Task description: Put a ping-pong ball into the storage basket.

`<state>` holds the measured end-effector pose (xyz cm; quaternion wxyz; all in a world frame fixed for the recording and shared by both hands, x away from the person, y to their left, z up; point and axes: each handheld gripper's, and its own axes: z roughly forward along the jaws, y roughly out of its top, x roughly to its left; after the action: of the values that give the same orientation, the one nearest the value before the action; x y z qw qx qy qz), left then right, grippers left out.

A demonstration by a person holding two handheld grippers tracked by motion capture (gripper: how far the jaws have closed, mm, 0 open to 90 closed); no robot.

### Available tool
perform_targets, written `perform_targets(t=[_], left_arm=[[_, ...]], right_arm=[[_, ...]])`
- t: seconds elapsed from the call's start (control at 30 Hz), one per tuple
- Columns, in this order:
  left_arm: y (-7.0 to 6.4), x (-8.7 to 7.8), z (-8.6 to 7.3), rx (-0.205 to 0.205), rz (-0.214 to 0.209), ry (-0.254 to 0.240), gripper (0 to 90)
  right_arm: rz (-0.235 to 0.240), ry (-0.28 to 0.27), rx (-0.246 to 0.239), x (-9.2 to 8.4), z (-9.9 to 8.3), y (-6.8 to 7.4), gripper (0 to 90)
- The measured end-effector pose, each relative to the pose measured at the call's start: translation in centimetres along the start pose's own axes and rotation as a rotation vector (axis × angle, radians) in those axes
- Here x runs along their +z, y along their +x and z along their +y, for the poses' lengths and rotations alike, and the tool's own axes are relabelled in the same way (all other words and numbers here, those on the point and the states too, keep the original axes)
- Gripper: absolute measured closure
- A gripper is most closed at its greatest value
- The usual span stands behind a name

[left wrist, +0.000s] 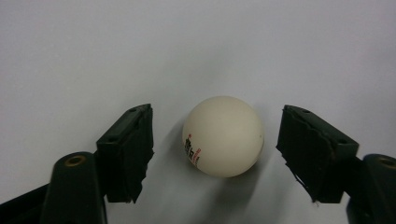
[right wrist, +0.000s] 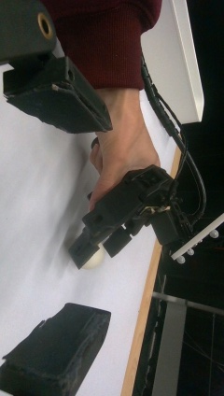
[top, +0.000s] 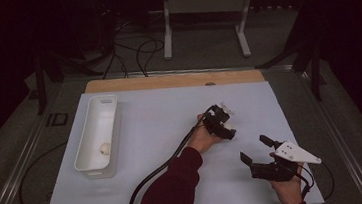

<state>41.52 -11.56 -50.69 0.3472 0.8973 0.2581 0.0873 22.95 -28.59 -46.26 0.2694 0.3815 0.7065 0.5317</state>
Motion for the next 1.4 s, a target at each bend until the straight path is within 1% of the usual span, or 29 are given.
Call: perform_targets(t=[0.17, 0.43, 0.57, 0.7, 0.83, 0.87, 1.13, 1.33, 1.4], left_arm=[[0.1, 0.2, -0.1, -0.025, -0.018, -0.007, 37.5], [0.0, 0.8, -0.3, -0.030, -0.008, 0.028, 43.3], [0.0, 0.9, -0.4, -0.025, -0.006, 0.033, 50.0], [-0.1, 0.8, -0.4, -0.016, -0.007, 0.033, 50.8], [-0.1, 0.6, -0.3, -0.017, -0.006, 0.026, 50.9], [-0.1, 0.4, -0.3, -0.008, -0.004, 0.027, 51.0], [-0.1, -0.6, 0.0, -0.019, -0.002, -0.005, 51.0], [0.0, -1.4, 0.3, -0.009, 0.007, -0.016, 51.1], [0.0, -1.6, 0.4, -0.002, 0.008, -0.013, 51.1]], right_arm=[[0.003, 0.000, 0.000, 0.0, 0.0, 0.0, 7.8], [0.001, 0.001, -0.001, 0.0, 0.0, 0.1, 7.8], [0.000, 0.001, -0.005, 0.0, 0.1, 0.0, 7.8], [0.000, 0.001, -0.005, 0.0, 0.1, 0.0, 7.8], [0.002, 0.002, -0.003, 0.0, 0.1, 0.1, 7.8], [0.001, 0.003, -0.003, 0.0, 0.1, 0.1, 7.8], [0.002, 0.002, -0.005, 0.0, 0.1, 0.1, 7.8], [0.004, 0.002, -0.006, 0.1, 0.1, 0.2, 7.8], [0.004, 0.003, -0.006, 0.1, 0.1, 0.2, 7.8]])
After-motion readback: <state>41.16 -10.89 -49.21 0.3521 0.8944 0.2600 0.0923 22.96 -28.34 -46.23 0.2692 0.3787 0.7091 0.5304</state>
